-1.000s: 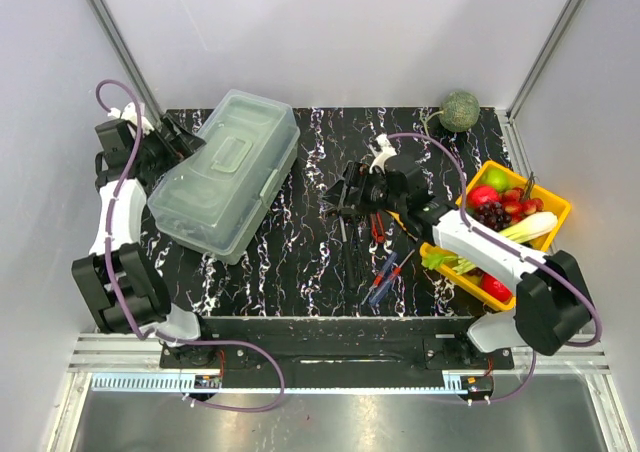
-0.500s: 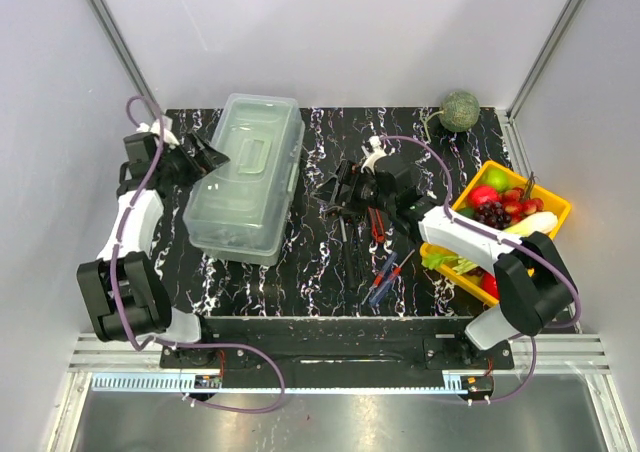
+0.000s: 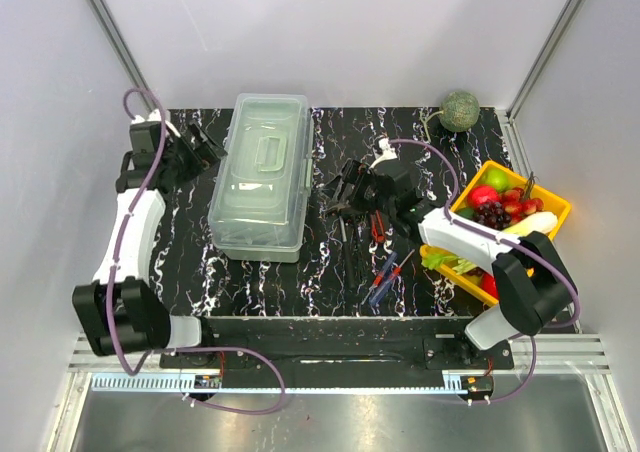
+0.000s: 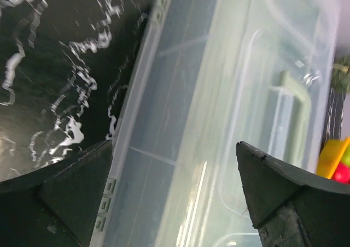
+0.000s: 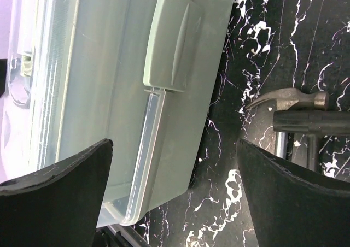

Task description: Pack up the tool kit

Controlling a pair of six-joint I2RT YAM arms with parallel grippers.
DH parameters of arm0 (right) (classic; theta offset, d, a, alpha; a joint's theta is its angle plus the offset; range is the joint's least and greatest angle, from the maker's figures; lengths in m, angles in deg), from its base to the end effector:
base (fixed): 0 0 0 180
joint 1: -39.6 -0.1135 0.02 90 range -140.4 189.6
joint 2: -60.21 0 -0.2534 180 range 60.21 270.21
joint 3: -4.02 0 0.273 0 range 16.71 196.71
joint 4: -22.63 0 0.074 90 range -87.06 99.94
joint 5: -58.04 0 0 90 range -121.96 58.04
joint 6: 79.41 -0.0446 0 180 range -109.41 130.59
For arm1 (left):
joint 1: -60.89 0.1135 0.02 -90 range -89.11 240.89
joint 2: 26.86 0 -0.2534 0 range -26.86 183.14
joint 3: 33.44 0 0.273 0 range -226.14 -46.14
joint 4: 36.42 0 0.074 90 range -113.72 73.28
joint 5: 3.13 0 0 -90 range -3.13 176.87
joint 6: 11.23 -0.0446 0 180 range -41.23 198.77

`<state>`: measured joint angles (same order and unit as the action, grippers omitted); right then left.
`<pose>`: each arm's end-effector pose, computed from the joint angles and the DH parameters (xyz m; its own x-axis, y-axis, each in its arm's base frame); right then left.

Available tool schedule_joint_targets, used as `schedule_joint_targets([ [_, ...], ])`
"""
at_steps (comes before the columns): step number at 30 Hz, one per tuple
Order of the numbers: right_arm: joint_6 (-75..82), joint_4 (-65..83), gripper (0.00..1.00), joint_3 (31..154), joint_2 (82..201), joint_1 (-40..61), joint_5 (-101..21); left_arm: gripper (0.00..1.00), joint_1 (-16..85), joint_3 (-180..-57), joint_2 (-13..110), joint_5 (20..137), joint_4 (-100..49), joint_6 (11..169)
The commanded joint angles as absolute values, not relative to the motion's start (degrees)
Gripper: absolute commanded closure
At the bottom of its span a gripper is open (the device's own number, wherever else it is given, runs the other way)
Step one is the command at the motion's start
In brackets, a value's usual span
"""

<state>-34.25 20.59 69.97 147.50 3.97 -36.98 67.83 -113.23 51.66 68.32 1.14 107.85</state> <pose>0.2993 0.2193 0.2203 -0.6839 0.3740 -0.6264 -0.2303 0.7040 0.6719 0.3355 0.0265 0.2991 -0.5815 -0.5350 -0.6129 -0.1632 0.8148 -0.5563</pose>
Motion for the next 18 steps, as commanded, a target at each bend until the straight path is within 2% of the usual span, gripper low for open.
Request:
schedule_joint_targets([
  [1,-33.3,24.3,0.01,73.3,147.8,6.5,-39.9,0.01,68.0,-118.7,42.4,80.6,2.3,109.3],
  [4,-36.2,32.0,0.01,72.2,150.7,9.2,-48.0,0.01,68.1,-114.9,36.6,83.1,-2.3,108.0],
  [9,-40.6,42.4,0.01,73.2,156.9,10.5,-57.3,0.01,68.9,-100.9,25.6,77.2,-21.0,104.3],
  [15,-48.4,51.7,0.01,76.7,165.2,10.5,-60.7,0.01,70.6,-108.3,31.2,72.6,-9.5,104.6],
  [18,-52.1,55.7,0.01,78.6,168.6,10.5,-61.8,0.01,70.6,-109.9,33.4,62.5,-9.1,100.0],
])
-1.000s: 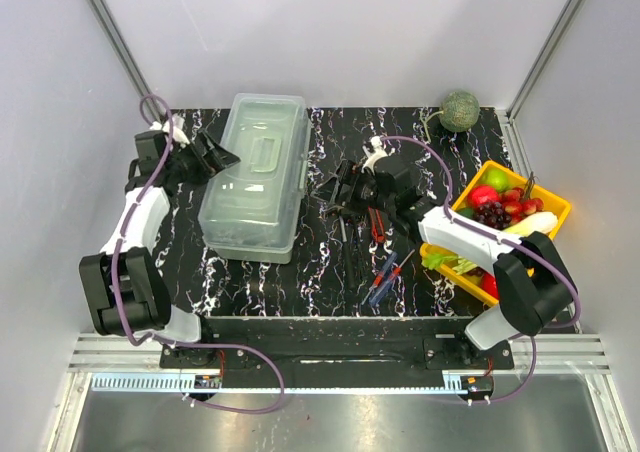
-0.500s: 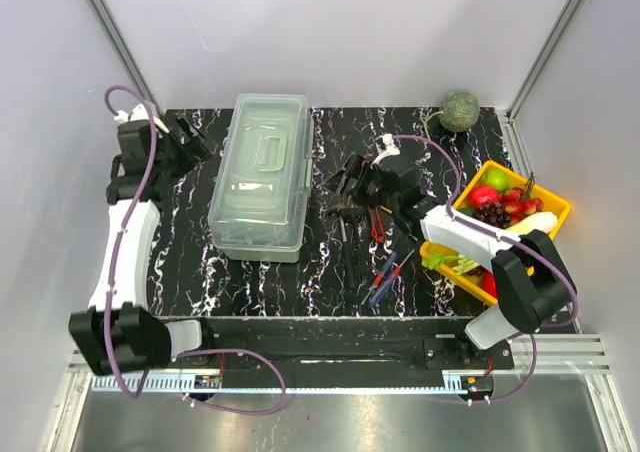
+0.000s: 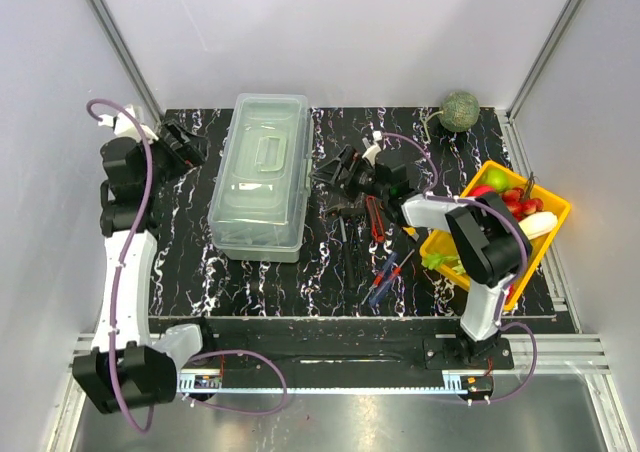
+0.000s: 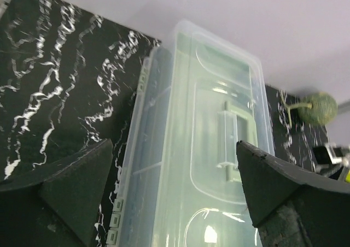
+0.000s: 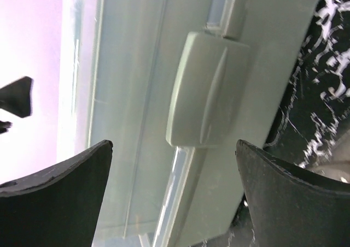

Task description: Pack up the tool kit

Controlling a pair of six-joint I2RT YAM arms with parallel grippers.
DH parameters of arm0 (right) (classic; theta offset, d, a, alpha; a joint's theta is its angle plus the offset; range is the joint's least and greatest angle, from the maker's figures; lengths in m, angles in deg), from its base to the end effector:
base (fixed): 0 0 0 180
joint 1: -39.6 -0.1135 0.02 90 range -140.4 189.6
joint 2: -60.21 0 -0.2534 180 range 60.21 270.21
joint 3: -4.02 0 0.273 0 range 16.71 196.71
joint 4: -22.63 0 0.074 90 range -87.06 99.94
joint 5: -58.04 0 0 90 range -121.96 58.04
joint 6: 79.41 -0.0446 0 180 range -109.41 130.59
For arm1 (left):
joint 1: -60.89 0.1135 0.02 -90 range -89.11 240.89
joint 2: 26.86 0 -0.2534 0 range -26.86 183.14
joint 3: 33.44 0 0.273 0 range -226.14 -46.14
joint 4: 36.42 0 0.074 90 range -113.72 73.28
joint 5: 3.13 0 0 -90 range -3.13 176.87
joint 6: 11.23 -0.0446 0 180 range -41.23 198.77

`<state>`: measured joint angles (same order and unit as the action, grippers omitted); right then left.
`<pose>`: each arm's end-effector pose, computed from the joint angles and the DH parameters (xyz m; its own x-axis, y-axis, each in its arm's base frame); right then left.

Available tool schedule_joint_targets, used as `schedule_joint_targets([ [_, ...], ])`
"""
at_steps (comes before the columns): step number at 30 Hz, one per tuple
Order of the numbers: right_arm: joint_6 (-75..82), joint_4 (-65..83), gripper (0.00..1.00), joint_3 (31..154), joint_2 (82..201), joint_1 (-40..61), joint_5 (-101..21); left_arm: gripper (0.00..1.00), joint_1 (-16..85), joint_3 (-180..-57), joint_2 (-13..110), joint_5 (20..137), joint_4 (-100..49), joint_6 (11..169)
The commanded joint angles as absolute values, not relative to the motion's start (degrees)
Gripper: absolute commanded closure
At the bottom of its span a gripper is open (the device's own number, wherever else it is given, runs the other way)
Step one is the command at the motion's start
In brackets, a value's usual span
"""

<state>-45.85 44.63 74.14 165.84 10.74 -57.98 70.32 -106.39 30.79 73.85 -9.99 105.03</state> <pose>0.3596 0.2205 0.1723 -0.7858 0.4219 -0.4521 -0.2758 0.4152 0.8669 0.2611 0.0332 0.3769 -0.1966 -0.4696 -0.8607 -0.0318 0.8804 -0.4731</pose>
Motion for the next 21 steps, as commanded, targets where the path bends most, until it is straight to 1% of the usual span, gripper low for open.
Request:
schedule_joint_targets([
  [1,-53.4,57.3,0.01,79.1,169.7,10.5,-62.3,0.01,70.6,-108.6,33.1,61.0,-11.5,101.3],
  [2,-54.4,58.4,0.01,79.5,170.8,10.5,-62.6,0.01,70.6,-107.1,32.6,61.8,-13.8,103.1],
  [5,-58.6,63.9,0.01,80.5,174.2,10.5,-63.8,0.01,70.8,-103.2,31.4,70.3,-16.7,107.4],
  [7,-62.3,68.4,0.01,80.5,176.5,10.5,-64.1,0.01,71.6,-104.1,33.2,64.4,-14.5,104.6],
  [8,-63.3,69.5,0.0,80.3,177.5,10.5,-64.1,0.01,71.6,-104.9,34.8,63.5,-12.4,103.4],
  [9,-64.0,70.6,0.01,80.2,178.3,10.5,-64.1,0.01,71.6,-105.5,35.9,64.0,-10.7,102.9],
  [11,-64.7,72.0,0.01,79.9,179.8,10.6,-64.1,0.01,71.6,-106.2,38.2,68.8,-6.7,103.3],
  [12,-64.9,72.5,0.01,79.8,180.4,10.5,-64.2,0.01,71.6,-106.6,39.1,68.6,-6.0,103.5],
  [15,-65.2,74.6,0.0,80.0,182.3,10.5,-64.7,0.01,71.6,-106.9,43.1,63.5,-5.5,104.3],
  [21,-66.4,80.8,0.01,80.7,185.6,10.6,-66.6,0.01,71.6,-106.4,48.5,59.9,-3.6,107.0],
])
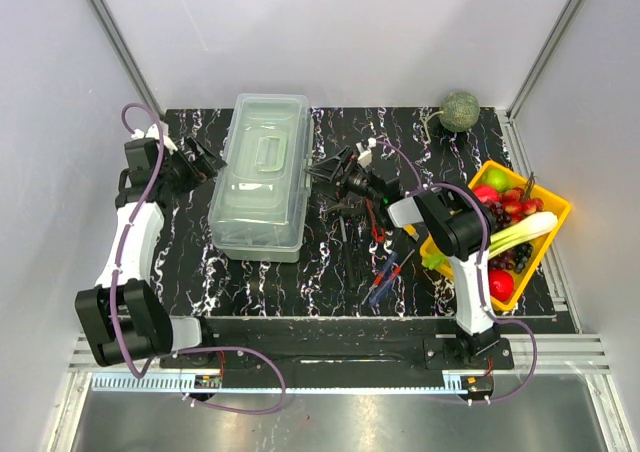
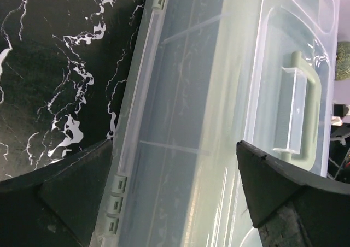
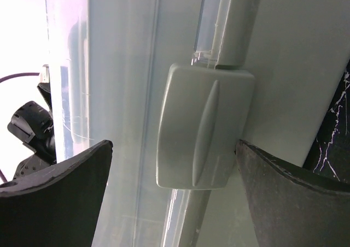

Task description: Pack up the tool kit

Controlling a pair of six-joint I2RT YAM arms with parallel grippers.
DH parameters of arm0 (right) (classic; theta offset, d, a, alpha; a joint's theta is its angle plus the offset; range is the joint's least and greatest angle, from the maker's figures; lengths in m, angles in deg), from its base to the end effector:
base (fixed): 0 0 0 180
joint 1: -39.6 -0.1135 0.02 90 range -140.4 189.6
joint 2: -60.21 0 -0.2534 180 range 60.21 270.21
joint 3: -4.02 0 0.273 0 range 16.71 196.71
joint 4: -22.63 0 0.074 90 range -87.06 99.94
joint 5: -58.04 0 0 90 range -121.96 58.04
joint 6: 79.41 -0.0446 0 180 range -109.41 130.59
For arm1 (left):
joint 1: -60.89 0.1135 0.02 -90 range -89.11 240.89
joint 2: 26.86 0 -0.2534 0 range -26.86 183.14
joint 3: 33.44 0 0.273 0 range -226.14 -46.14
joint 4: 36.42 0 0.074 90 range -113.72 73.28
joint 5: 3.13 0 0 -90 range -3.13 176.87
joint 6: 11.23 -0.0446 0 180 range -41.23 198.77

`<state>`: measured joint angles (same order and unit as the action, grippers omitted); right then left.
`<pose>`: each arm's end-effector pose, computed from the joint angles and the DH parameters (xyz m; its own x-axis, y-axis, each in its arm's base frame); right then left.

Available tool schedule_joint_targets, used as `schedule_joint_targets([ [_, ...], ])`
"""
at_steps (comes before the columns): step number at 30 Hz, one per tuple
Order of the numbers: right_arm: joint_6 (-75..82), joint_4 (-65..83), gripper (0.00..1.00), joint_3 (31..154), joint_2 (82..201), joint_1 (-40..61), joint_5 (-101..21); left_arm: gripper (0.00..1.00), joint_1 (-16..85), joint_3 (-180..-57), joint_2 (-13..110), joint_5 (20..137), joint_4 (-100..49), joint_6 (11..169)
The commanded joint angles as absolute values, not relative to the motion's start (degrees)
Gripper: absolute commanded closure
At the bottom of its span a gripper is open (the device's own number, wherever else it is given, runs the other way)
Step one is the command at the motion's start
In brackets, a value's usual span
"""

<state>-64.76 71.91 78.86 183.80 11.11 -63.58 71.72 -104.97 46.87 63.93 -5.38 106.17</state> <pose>0.3863 0.2362 0.1204 -0.8367 0.4833 -0.2576 -0.2271 0.1218 0.9662 0.3157 0.0427 0.2832 -0.5457 -0.5359 -0.6442 -0.1171 0.8100 -0.5746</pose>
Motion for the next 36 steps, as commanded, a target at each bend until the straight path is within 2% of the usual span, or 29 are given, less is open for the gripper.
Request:
schedule_joint_targets([
  [1,-67.2,82.5,0.01,80.6,186.2,10.5,-67.0,0.01,71.6,-106.3,49.2,59.1,-3.5,107.3],
  [16,-74.7,98.8,0.03,83.5,192.9,10.4,-69.3,0.01,70.9,-105.9,54.1,52.2,-3.9,108.1],
  [23,-75.0,99.1,0.19,84.7,191.2,10.1,-71.2,0.01,69.5,-106.1,55.6,51.9,-3.9,108.1],
  [26,-75.3,98.9,0.32,85.2,191.3,10.0,-72.3,0.01,69.0,-106.5,56.5,51.0,-3.3,107.9],
  [30,-74.0,96.7,0.4,85.2,190.8,10.0,-73.2,0.01,68.8,-107.5,57.2,51.0,-2.2,107.3],
  [32,-72.5,94.1,0.49,85.1,190.1,10.0,-73.5,0.01,68.7,-107.3,57.4,51.3,-2.1,107.4],
  [36,-69.8,89.6,0.6,84.6,188.6,10.0,-73.3,0.01,68.3,-107.5,57.6,51.6,-1.8,107.2],
])
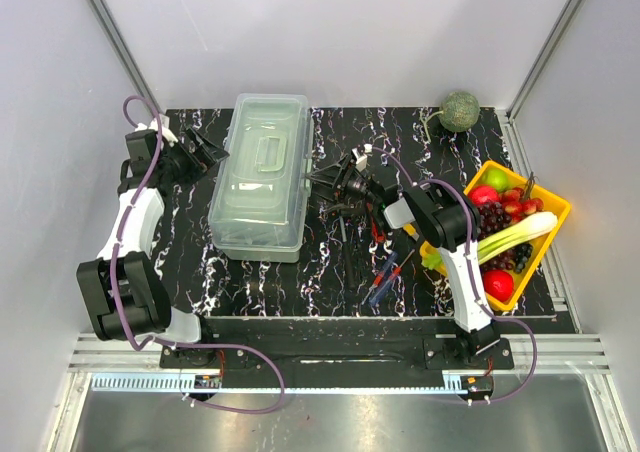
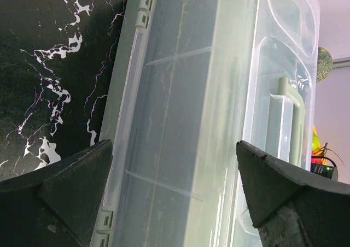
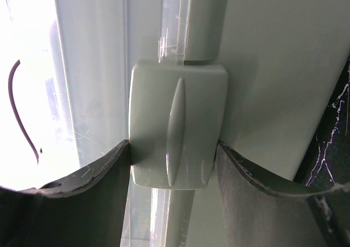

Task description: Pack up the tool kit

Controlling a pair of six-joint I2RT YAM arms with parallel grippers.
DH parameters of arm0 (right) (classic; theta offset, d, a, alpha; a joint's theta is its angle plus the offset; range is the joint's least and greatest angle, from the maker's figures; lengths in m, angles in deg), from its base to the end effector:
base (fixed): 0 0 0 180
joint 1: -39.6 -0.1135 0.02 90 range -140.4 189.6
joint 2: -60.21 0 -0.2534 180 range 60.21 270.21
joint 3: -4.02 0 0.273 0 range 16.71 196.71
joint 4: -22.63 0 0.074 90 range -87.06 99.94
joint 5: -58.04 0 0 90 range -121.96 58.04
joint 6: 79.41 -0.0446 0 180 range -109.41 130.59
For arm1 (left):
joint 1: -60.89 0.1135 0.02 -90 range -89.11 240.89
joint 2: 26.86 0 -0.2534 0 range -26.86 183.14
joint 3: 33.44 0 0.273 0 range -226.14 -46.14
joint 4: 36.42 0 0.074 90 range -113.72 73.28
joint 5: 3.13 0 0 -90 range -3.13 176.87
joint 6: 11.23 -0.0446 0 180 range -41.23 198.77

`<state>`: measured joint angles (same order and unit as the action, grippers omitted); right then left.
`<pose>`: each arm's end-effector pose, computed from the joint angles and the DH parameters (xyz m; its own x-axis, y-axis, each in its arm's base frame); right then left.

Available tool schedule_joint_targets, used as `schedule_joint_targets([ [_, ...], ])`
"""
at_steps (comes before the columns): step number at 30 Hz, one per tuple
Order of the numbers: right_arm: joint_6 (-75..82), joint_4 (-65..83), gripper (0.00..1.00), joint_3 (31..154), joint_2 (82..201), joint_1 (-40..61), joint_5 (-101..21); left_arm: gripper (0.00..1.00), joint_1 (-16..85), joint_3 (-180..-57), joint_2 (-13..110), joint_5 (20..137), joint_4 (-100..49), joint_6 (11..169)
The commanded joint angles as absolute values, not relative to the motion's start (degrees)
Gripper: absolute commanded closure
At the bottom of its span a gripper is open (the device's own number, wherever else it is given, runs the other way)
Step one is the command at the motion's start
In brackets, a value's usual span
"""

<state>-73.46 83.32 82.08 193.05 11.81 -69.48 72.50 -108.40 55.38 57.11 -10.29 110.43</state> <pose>0.3930 0.2378 0.0875 -0.8914 0.4219 -0.1655 -0.1845 -0.0043 0.9828 0.3480 0.0489 0.2679 -0.5804 -0.5844 -0.5671 -0.0863 0.7366 -0.6708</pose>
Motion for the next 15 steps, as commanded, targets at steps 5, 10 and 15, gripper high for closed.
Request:
schedule_joint_targets([
  [5,-68.6,84.5,0.67,83.8,187.4,10.0,-71.4,0.01,67.6,-108.0,57.6,54.2,-0.3,106.6],
  [10,-70.6,82.9,0.69,83.8,187.3,10.0,-70.6,0.01,66.8,-108.5,57.8,55.8,0.8,106.0],
  [15,-67.7,76.6,0.79,82.8,184.7,10.0,-67.9,0.01,65.8,-109.1,58.2,58.5,2.4,105.5],
])
